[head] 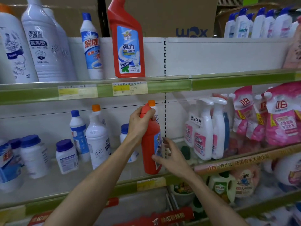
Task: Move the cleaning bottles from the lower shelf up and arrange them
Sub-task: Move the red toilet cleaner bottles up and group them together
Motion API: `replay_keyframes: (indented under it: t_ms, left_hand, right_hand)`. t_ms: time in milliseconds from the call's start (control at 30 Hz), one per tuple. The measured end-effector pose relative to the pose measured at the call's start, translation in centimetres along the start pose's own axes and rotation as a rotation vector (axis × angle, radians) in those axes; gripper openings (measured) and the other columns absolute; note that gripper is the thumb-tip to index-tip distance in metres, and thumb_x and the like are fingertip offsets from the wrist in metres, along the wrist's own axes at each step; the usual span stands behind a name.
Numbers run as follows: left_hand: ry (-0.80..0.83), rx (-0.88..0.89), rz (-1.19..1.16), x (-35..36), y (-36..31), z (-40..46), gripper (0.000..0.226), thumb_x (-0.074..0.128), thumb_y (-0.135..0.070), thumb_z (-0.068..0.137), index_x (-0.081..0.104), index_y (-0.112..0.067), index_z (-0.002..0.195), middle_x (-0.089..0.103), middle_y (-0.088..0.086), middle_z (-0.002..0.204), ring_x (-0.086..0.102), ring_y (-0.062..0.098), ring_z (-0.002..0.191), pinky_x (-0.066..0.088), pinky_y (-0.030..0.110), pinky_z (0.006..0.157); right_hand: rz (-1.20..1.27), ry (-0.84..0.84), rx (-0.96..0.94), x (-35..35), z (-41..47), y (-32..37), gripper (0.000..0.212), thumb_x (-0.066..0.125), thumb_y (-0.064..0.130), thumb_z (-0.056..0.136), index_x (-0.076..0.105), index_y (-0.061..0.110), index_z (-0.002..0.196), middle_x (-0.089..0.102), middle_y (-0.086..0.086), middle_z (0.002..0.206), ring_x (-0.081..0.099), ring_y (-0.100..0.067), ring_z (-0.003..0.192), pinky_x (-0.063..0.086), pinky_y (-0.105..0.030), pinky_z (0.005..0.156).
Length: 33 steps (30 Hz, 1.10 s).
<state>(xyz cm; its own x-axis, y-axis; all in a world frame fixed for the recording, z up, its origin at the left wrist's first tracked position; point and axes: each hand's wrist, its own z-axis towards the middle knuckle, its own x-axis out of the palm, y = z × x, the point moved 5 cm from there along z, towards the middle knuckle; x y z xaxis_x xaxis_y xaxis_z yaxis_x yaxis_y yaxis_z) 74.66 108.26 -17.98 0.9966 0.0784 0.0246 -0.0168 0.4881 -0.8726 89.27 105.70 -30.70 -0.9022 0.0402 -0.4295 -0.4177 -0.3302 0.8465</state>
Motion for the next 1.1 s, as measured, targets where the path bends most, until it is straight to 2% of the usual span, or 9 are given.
replay_keyframes:
  t_ms: [100, 167, 333, 600, 667, 800, 933, 1000, 1100]
  left_hand:
    - [-0.018, 0.069, -0.002, -0.9, -0.5, -1.2, 0.02, 0.068, -0.022, 0.084, 0.061, -0.013, 0.068, 0.065, 0.001, 0.065, 0.067, 0.015, 0.07, 0.052, 0.026, 0.069]
    - [-0.008, 0.122, -0.01, -1.2, -0.9, -2.2, 0.021, 0.067, -0.018, 0.086, 0.06, -0.01, 0.067, 0.063, 0.002, 0.064, 0.066, 0.018, 0.07, 0.052, 0.028, 0.071]
    - [0.005, 0.2, -0.029, -2.2, -3.2, -4.1, 0.019, 0.068, -0.022, 0.08, 0.062, -0.013, 0.064, 0.065, 0.015, 0.066, 0.065, 0.016, 0.067, 0.055, 0.029, 0.071]
    - [0.044, 0.268, -0.17, -4.2, -11.8, -4.1, 0.023, 0.068, -0.017, 0.083, 0.061, -0.009, 0.062, 0.061, 0.005, 0.06, 0.062, 0.024, 0.066, 0.053, 0.043, 0.077]
    - [0.051, 0.258, -0.214, -5.0, -14.1, -3.7, 0.023, 0.068, -0.016, 0.084, 0.061, -0.012, 0.063, 0.061, 0.006, 0.06, 0.063, 0.024, 0.066, 0.053, 0.041, 0.077]
    - [0.068, 0.178, -0.342, -6.6, -18.3, -2.8, 0.025, 0.066, -0.012, 0.086, 0.061, -0.008, 0.062, 0.061, 0.006, 0.058, 0.063, 0.024, 0.065, 0.056, 0.035, 0.074]
    - [0.11, 0.086, -0.431, -8.2, -23.0, -1.4, 0.026, 0.064, -0.009, 0.086, 0.061, -0.005, 0.061, 0.061, 0.006, 0.056, 0.066, 0.02, 0.061, 0.058, 0.032, 0.072]
    - [0.18, 0.028, -0.471, -8.6, -25.0, -0.8, 0.025, 0.064, -0.013, 0.087, 0.063, -0.008, 0.062, 0.061, 0.005, 0.057, 0.068, 0.021, 0.063, 0.059, 0.039, 0.081]
    - [0.308, -0.071, -0.557, -9.0, -27.9, 0.0, 0.015, 0.065, -0.019, 0.082, 0.064, -0.011, 0.07, 0.06, 0.002, 0.059, 0.068, 0.02, 0.066, 0.059, 0.041, 0.086]
  right_hand:
    - [0.067, 0.136, -0.025, 1.8, -0.3, -0.2, 0.109, 0.09, 0.052, 0.067, 0.022, 0.045, 0.151, 0.049, 0.023, 0.14, 0.053, 0.007, 0.124, 0.049, -0.018, 0.097]
    - [0.079, 0.116, -0.062, 2.5, -0.5, 0.1, 0.114, 0.093, 0.047, 0.065, 0.018, 0.045, 0.151, 0.05, 0.023, 0.138, 0.053, 0.011, 0.121, 0.051, -0.011, 0.088]
    - [0.129, 0.033, -0.085, 3.0, -1.4, 1.8, 0.122, 0.094, 0.044, 0.062, 0.014, 0.041, 0.154, 0.047, 0.009, 0.144, 0.052, -0.011, 0.131, 0.05, -0.044, 0.107]
    - [0.181, 0.019, -0.122, 1.1, -2.4, 8.9, 0.129, 0.097, 0.052, 0.055, 0.017, 0.04, 0.155, 0.043, 0.006, 0.15, 0.047, -0.017, 0.138, 0.046, -0.053, 0.11]
    - [0.186, 0.031, -0.148, 0.4, -2.5, 11.1, 0.125, 0.097, 0.051, 0.056, 0.018, 0.043, 0.153, 0.045, 0.01, 0.149, 0.05, -0.013, 0.136, 0.049, -0.048, 0.108]
    - [0.251, 0.069, -0.169, -1.1, -3.0, 16.4, 0.095, 0.094, 0.048, 0.064, 0.034, 0.061, 0.136, 0.059, 0.026, 0.132, 0.062, -0.004, 0.122, 0.056, -0.023, 0.093]
    - [0.303, 0.113, -0.07, -3.2, -3.4, 21.9, 0.067, 0.08, 0.068, 0.069, 0.052, 0.047, 0.127, 0.071, 0.015, 0.123, 0.071, -0.011, 0.111, 0.06, -0.028, 0.086]
    - [0.286, 0.164, -0.058, -4.0, -3.4, 24.5, 0.056, 0.073, 0.073, 0.072, 0.06, 0.048, 0.121, 0.074, 0.012, 0.12, 0.073, -0.013, 0.108, 0.06, -0.031, 0.086]
    - [0.356, 0.221, -0.045, -4.8, -3.3, 27.5, 0.072, 0.073, 0.074, 0.071, 0.062, 0.031, 0.127, 0.075, -0.002, 0.122, 0.073, -0.027, 0.11, 0.057, -0.05, 0.095]
